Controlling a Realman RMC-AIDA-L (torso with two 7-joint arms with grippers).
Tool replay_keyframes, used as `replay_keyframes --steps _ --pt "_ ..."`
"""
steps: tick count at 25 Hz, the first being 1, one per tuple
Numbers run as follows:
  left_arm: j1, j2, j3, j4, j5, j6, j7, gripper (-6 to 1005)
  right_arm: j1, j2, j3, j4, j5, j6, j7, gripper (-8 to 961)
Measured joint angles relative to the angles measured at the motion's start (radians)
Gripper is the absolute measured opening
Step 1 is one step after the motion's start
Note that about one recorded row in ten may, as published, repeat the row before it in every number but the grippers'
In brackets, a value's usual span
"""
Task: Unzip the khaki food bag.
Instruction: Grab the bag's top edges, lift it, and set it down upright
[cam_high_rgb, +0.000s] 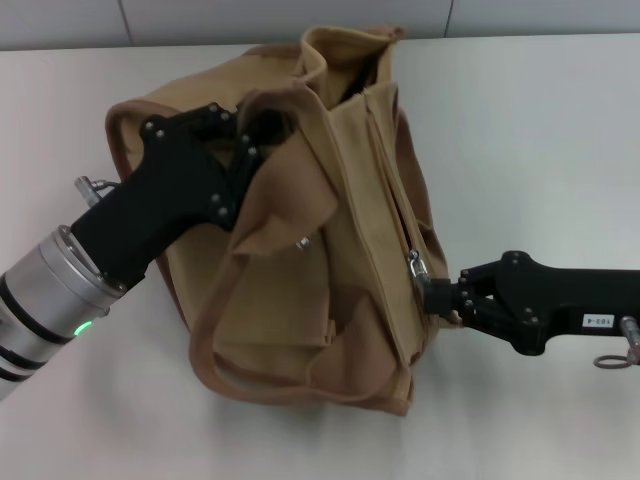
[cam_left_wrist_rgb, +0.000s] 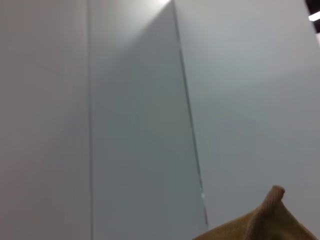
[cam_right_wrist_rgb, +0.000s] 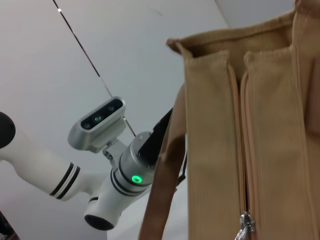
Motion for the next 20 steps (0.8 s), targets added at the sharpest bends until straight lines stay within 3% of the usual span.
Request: replay_keyframes --steps 20 --pt "0.002 0.000 -0.147 -0.026 -0.001 -0.045 -0.150 83 -0.049 -0.026 0.009 0.005 -0.077 -0.008 0.000 11"
